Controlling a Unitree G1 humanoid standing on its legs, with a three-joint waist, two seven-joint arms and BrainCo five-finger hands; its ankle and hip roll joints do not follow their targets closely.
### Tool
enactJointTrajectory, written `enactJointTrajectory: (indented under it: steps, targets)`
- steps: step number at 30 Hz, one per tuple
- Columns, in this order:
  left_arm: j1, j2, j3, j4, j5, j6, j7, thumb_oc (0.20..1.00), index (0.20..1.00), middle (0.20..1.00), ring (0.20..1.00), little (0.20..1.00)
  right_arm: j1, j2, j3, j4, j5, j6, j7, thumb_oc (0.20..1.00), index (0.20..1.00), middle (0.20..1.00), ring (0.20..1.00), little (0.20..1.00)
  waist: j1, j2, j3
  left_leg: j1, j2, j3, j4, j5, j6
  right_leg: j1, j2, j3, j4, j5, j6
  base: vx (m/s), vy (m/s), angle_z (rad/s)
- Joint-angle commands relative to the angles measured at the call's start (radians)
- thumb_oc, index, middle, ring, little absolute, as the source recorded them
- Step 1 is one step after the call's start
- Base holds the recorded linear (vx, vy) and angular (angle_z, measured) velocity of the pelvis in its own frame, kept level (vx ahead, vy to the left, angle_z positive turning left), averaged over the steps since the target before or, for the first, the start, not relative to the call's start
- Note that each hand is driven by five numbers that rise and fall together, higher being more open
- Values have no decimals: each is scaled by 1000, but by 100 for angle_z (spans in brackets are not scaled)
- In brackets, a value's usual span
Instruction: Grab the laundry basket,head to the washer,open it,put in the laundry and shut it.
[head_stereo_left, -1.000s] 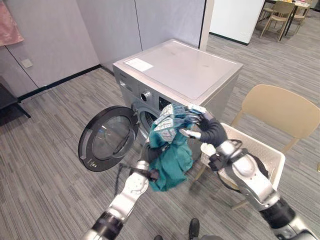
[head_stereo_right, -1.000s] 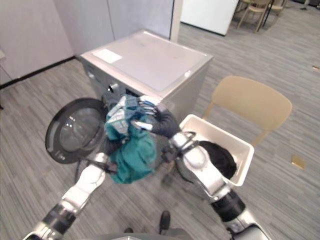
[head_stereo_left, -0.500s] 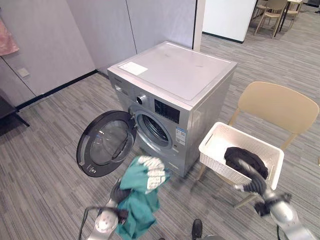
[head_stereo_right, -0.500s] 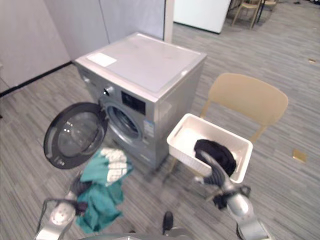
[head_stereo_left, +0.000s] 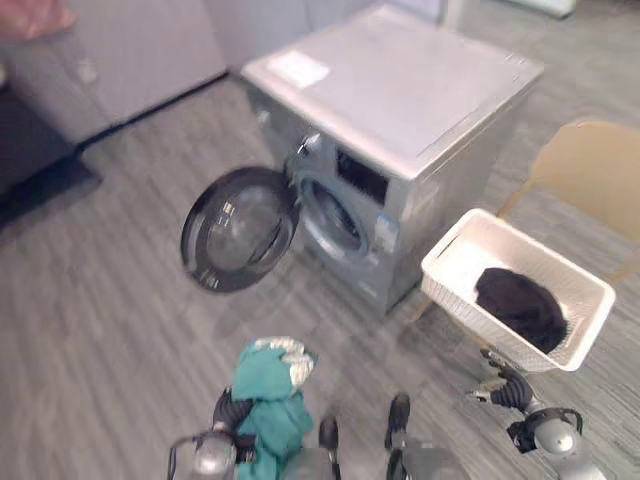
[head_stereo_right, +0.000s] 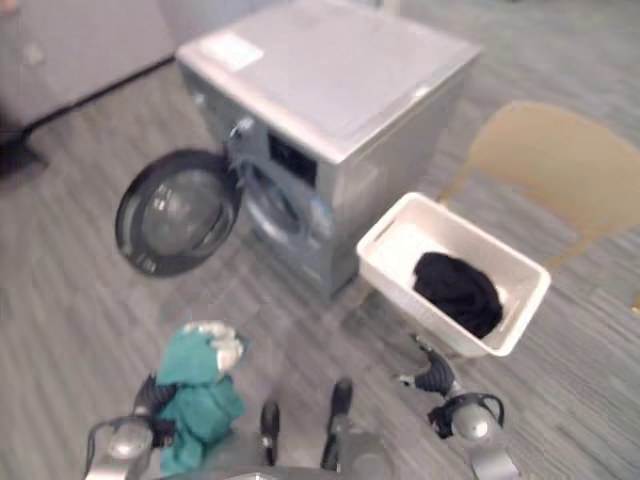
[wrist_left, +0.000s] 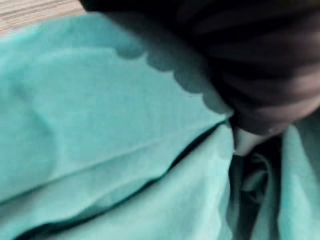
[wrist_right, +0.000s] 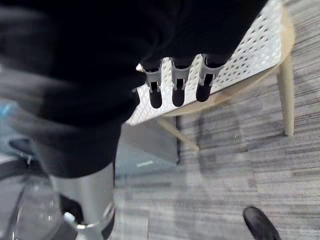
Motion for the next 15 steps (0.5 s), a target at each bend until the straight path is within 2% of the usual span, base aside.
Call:
enactJointTrajectory:
  steps: [1, 6, 8, 9, 10, 11, 12, 13, 14, 15]
  targets:
    - [7, 58, 29, -72, -24, -43, 38, 200, 200, 200, 200, 200, -55, 5, -7, -6, 8, -17, -46, 1000, 1000, 1000, 1000, 1000, -17, -13, -26, -8, 42, 179, 82, -13, -17, 138, -71, 12, 84, -206, 118, 6, 82, 123]
    - [12, 61, 19, -105, -13, -41, 26, 200, 200, 200, 200, 200, -60, 10, 3, -6, -3, -6, -42, 1000, 1000, 1000, 1000, 1000, -21, -15, -31, -16, 52, 197, 111, -24, -12, 163, -91, -32, 90, -207, 125, 119, 143, 73]
    - [20, 67, 18, -118, -2, -36, 21, 200, 200, 200, 200, 200, -79, 25, 24, -6, -10, 4, -36, 1000, 1000, 1000, 1000, 1000, -4, -28, -28, -26, 30, 174, 122, -54, 12, 174, -120, -31, 124, -211, 138, 220, 319, 42]
    - [20, 73, 20, -121, 1, -36, 22, 200, 200, 200, 200, 200, -91, 39, 39, 1, -17, 3, -34, 1000, 1000, 1000, 1000, 1000, 15, -34, -27, -24, 10, 161, 116, -77, 33, 165, -147, -31, 184, -223, 148, 195, 303, 31]
    - [11, 80, 18, -124, 2, -34, 24, 200, 200, 200, 200, 200, -101, 45, 45, -4, -15, 3, -34, 1000, 1000, 1000, 1000, 1000, 19, -36, -20, -18, -3, 147, 111, -84, 40, 145, -156, -16, 238, -219, 146, 284, 347, 9]
    - [-16, 90, 2, -121, 7, -36, 29, 200, 200, 200, 200, 200, -119, 49, 56, -7, -13, 1, -37, 1000, 1000, 1000, 1000, 1000, 6, -41, -14, -1, -32, 113, 89, -97, 54, 81, -133, 80, 324, -227, 151, 196, 184, 32]
    - [-16, 90, 2, -121, 7, -36, 29, 200, 200, 200, 200, 200, -119, 50, 56, -7, -13, 1, -38, 1000, 1000, 1000, 1000, 1000, 7, -42, -14, -1, -32, 114, 89, -97, 54, 80, -133, 81, 325, -227, 151, 234, 196, 68]
    - [-31, 91, -9, -124, 9, -37, 33, 200, 200, 200, 200, 200, -127, 49, 62, -15, -12, 2, -38, 1000, 1000, 1000, 1000, 1000, -11, -40, -9, 19, -44, 90, 68, -100, 57, 30, -89, 159, 356, -245, 145, 243, 123, 90]
    - [-40, 88, -17, -119, 11, -40, 30, 200, 200, 200, 200, 200, -130, 48, 70, -19, -6, 1, -35, 1000, 1000, 1000, 1000, 1000, -23, -36, 1, 45, -55, 67, 47, -104, 62, -10, -61, 200, 353, -242, 144, 304, 135, 71]
    - [-46, 87, -24, -114, 15, -42, 31, 200, 200, 200, 200, 200, -131, 49, 74, -17, -2, -1, -36, 1000, 1000, 1000, 1000, 1000, -26, -34, 8, 58, -57, 59, 39, -107, 65, -29, -56, 197, 344, -234, 140, 265, 52, 62]
